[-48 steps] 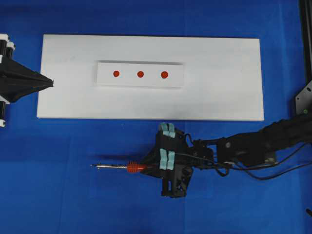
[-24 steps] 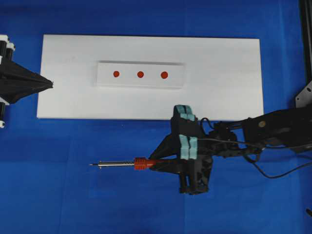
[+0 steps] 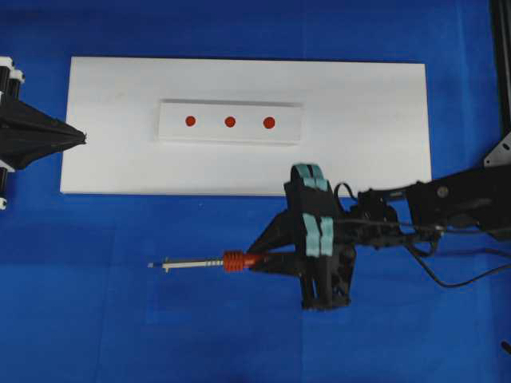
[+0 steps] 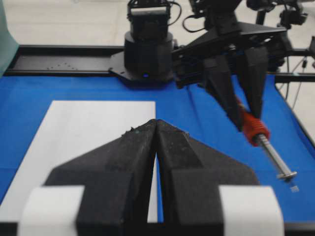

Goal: Touch the tip of the soldering iron to the mark.
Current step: 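Close the right gripper on the soldering iron handle and lift it, then carry the iron tip-down over the white strip near the right red dot, then lower the iron tip onto the middle red dot, then raise the iron and move it right, away from the strip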

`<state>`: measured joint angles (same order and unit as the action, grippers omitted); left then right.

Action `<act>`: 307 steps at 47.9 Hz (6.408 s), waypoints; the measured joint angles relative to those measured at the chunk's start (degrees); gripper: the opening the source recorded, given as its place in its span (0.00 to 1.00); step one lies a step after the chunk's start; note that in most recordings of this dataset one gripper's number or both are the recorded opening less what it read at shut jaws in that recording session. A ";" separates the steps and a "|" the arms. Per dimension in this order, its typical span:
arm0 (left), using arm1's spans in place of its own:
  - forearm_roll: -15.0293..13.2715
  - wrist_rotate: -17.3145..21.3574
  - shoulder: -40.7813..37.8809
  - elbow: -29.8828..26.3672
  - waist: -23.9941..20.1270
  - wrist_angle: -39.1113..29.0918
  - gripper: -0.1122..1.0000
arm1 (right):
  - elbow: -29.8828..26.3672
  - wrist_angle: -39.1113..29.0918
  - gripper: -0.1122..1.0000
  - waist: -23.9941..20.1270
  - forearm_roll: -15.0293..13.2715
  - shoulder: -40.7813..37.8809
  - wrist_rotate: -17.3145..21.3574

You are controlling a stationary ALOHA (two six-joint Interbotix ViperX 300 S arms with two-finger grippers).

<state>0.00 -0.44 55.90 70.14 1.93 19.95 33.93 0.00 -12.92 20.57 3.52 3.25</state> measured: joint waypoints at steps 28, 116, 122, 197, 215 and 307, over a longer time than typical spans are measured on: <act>0.00 -0.09 0.00 0.00 1.05 0.00 0.10 | -4.04 -16.08 0.16 18.37 -15.73 2.29 -0.44; 0.00 0.00 -0.09 0.00 1.23 0.70 0.10 | -8.96 -37.09 0.16 23.91 -23.20 2.29 -0.18; 0.00 0.00 -0.09 0.00 1.23 0.70 0.10 | -9.05 -37.09 0.16 23.91 -23.29 2.29 -0.09; 0.09 0.26 -0.26 0.00 1.23 0.70 0.10 | -11.07 -30.76 0.16 23.91 -23.82 -11.51 -0.18; 0.09 0.26 -0.26 0.00 1.23 0.70 0.10 | -11.07 -30.85 0.16 23.82 -23.82 -11.51 -0.18; 0.09 0.18 0.00 0.00 1.23 0.88 0.10 | -15.12 -45.18 0.16 23.82 -26.98 0.88 -0.09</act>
<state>0.09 -0.26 55.90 70.14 3.16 20.83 18.81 -45.18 10.90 -6.42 4.39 3.16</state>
